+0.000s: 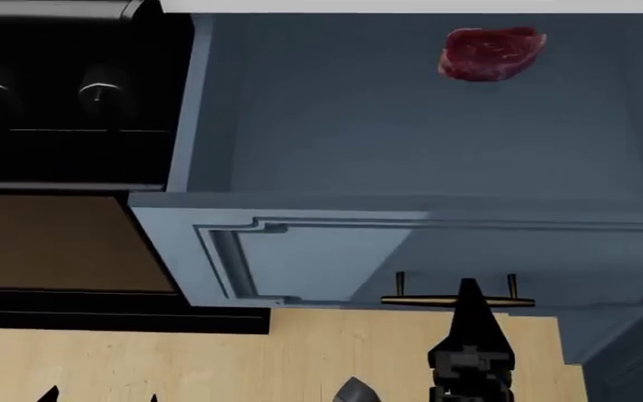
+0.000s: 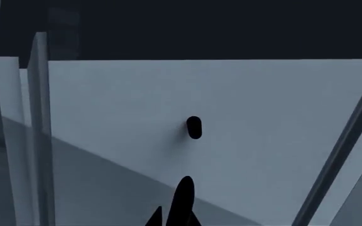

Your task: Open the right drawer.

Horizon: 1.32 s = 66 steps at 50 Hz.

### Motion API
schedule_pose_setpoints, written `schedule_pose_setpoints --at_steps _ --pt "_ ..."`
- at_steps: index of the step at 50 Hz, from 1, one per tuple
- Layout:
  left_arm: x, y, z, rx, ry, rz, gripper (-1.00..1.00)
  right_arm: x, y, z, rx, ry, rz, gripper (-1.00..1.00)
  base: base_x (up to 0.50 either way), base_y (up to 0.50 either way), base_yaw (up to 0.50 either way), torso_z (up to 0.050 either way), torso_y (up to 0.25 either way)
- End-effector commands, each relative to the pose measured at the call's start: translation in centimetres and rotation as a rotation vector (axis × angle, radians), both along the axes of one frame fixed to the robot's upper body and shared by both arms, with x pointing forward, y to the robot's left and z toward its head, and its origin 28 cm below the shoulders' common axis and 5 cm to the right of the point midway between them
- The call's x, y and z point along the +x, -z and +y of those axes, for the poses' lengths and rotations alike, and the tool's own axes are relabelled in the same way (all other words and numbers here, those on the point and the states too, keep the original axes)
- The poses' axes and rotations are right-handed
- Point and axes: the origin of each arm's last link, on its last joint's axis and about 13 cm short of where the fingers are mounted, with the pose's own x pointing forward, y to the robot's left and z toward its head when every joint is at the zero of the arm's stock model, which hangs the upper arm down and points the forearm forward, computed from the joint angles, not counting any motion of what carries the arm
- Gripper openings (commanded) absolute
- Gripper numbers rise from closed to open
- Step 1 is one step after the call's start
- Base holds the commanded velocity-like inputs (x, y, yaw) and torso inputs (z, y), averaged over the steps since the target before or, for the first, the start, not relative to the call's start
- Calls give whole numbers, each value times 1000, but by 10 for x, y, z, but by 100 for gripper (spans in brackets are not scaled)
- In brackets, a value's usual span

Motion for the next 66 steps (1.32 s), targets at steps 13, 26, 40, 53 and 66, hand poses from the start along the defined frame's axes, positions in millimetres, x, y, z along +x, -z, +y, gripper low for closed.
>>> schedule_pose_setpoints --at_steps 13,26,40,53,66 --pt "-1 0 0 1 -1 -1 100 -3 -6 14 -93 -71 -123 -100 -175 0 0 0 1" --pt "0 0 0 -1 -1 0 100 -4 -8 15 -92 -74 -128 -100 -173 0 0 1 1" --pt "0 1 0 0 0 2 100 -3 -9 14 -90 -71 -131 -100 -165 0 0 0 1" --pt "0 1 1 0 -4 2 100 -2 -9 16 -91 -76 -132 -100 -163 0 0 1 2" --pt "0 0 1 -1 -4 -2 100 -2 -9 16 -96 -83 -133 -100 -162 1 0 1 1"
